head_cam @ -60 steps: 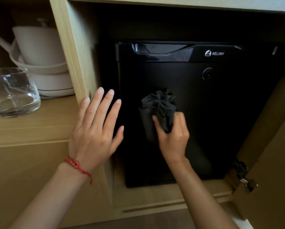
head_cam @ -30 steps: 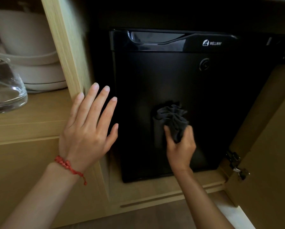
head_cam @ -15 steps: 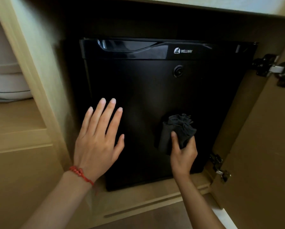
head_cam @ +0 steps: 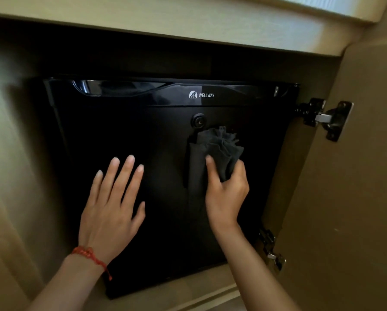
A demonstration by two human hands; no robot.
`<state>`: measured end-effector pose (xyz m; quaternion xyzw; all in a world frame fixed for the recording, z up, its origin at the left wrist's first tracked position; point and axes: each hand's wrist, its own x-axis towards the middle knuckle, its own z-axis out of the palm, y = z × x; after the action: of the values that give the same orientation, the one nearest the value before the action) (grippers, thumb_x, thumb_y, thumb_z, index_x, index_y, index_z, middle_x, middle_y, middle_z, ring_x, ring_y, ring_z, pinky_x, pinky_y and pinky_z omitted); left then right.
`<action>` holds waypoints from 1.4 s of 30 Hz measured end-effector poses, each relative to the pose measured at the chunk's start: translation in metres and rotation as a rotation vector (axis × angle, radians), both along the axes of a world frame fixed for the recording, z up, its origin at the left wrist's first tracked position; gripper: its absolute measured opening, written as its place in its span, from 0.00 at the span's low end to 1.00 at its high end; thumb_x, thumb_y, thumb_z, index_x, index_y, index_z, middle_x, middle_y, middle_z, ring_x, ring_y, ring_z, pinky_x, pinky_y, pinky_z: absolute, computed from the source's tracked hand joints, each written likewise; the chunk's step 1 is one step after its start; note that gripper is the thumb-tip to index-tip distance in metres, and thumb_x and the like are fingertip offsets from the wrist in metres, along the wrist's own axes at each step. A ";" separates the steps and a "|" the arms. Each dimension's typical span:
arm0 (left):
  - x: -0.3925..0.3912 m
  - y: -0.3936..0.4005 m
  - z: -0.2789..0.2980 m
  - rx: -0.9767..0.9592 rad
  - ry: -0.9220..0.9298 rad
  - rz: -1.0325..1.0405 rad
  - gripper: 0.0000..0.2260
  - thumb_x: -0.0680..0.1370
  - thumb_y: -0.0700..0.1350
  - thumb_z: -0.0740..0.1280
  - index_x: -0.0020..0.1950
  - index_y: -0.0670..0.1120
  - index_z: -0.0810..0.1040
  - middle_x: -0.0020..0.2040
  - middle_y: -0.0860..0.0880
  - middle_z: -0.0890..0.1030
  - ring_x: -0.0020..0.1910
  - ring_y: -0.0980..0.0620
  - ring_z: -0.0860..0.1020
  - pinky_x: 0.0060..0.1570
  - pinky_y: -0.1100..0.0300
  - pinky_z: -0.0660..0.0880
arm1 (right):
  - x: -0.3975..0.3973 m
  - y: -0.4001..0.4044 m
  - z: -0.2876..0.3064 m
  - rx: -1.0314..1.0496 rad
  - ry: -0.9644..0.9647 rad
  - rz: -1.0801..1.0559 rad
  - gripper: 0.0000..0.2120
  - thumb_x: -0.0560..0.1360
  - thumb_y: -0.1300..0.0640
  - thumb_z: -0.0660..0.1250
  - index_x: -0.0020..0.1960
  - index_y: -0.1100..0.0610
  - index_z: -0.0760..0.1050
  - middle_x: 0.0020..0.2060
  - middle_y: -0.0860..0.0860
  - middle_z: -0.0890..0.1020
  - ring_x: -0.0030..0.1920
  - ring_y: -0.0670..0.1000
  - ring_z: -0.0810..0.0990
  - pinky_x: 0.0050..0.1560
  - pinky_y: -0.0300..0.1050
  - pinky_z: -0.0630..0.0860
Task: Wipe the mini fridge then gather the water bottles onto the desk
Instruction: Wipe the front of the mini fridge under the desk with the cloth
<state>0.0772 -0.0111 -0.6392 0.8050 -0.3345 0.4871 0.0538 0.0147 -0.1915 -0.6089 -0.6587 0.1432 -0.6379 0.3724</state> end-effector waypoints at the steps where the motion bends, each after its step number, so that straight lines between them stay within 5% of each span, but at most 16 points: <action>1: 0.000 0.000 0.001 0.003 0.001 -0.004 0.28 0.75 0.49 0.56 0.73 0.40 0.56 0.74 0.42 0.56 0.73 0.41 0.54 0.72 0.48 0.48 | 0.001 -0.004 0.008 -0.034 -0.012 -0.016 0.13 0.71 0.56 0.70 0.41 0.66 0.72 0.35 0.57 0.76 0.37 0.48 0.73 0.39 0.31 0.68; 5: -0.001 0.003 0.002 0.020 0.001 -0.016 0.27 0.75 0.48 0.56 0.73 0.40 0.57 0.74 0.42 0.57 0.73 0.41 0.55 0.72 0.48 0.49 | -0.003 -0.019 0.020 -0.219 0.026 -0.045 0.12 0.71 0.58 0.70 0.40 0.65 0.72 0.35 0.53 0.72 0.36 0.40 0.67 0.39 0.20 0.63; 10: 0.002 0.007 0.004 0.051 -0.013 -0.013 0.27 0.76 0.47 0.56 0.73 0.40 0.58 0.74 0.41 0.59 0.73 0.41 0.56 0.72 0.47 0.51 | -0.017 -0.067 0.018 -0.125 0.051 -0.157 0.13 0.72 0.57 0.69 0.40 0.68 0.72 0.35 0.63 0.76 0.37 0.58 0.75 0.37 0.43 0.66; 14: 0.001 0.006 0.003 0.044 -0.010 -0.014 0.27 0.75 0.47 0.56 0.73 0.39 0.59 0.73 0.40 0.60 0.73 0.41 0.55 0.72 0.47 0.50 | -0.021 -0.086 0.013 -0.003 0.020 -0.173 0.14 0.74 0.54 0.67 0.45 0.67 0.73 0.40 0.63 0.79 0.40 0.56 0.76 0.39 0.38 0.65; 20: -0.001 0.003 0.002 0.009 -0.014 -0.024 0.27 0.75 0.47 0.56 0.73 0.40 0.59 0.73 0.40 0.59 0.73 0.41 0.55 0.72 0.46 0.50 | -0.009 -0.048 0.002 -0.060 0.013 -0.139 0.14 0.72 0.57 0.69 0.40 0.69 0.71 0.35 0.65 0.76 0.36 0.59 0.76 0.38 0.46 0.67; 26: -0.005 -0.002 -0.001 -0.054 -0.001 -0.038 0.28 0.74 0.48 0.57 0.73 0.40 0.59 0.74 0.39 0.59 0.74 0.41 0.54 0.72 0.46 0.50 | -0.011 -0.037 -0.006 -0.286 0.088 0.013 0.11 0.71 0.59 0.69 0.42 0.67 0.73 0.35 0.58 0.75 0.38 0.43 0.72 0.40 0.25 0.66; 30: -0.007 0.002 -0.009 -0.063 -0.002 -0.039 0.28 0.74 0.47 0.58 0.73 0.40 0.59 0.73 0.38 0.59 0.73 0.40 0.55 0.71 0.45 0.52 | -0.022 -0.071 -0.020 -0.067 0.072 -0.063 0.15 0.72 0.54 0.68 0.43 0.67 0.73 0.37 0.63 0.78 0.39 0.55 0.76 0.41 0.48 0.72; 36: -0.003 0.006 -0.025 -0.009 -0.013 -0.004 0.27 0.75 0.47 0.57 0.73 0.41 0.59 0.73 0.38 0.59 0.73 0.40 0.55 0.71 0.45 0.51 | -0.024 -0.072 -0.033 0.229 0.013 -0.090 0.17 0.74 0.54 0.66 0.60 0.61 0.73 0.50 0.48 0.76 0.54 0.46 0.75 0.53 0.30 0.68; 39: -0.001 0.005 -0.028 -0.012 -0.007 0.004 0.27 0.75 0.48 0.57 0.73 0.42 0.58 0.74 0.38 0.58 0.74 0.40 0.53 0.72 0.44 0.50 | -0.017 -0.054 -0.029 0.329 -0.081 -0.046 0.19 0.74 0.54 0.66 0.63 0.59 0.71 0.58 0.49 0.76 0.59 0.46 0.74 0.62 0.43 0.70; 42: 0.000 0.004 -0.029 -0.012 -0.019 0.008 0.28 0.75 0.48 0.57 0.74 0.43 0.57 0.74 0.38 0.57 0.74 0.39 0.53 0.72 0.44 0.49 | -0.011 -0.038 -0.022 0.333 -0.143 -0.019 0.18 0.73 0.52 0.67 0.59 0.59 0.74 0.54 0.51 0.80 0.55 0.45 0.77 0.59 0.44 0.74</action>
<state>0.0771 -0.0073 -0.6678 0.8014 -0.3286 0.4970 0.0535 0.0038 -0.2297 -0.6313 -0.5394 0.2262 -0.6543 0.4794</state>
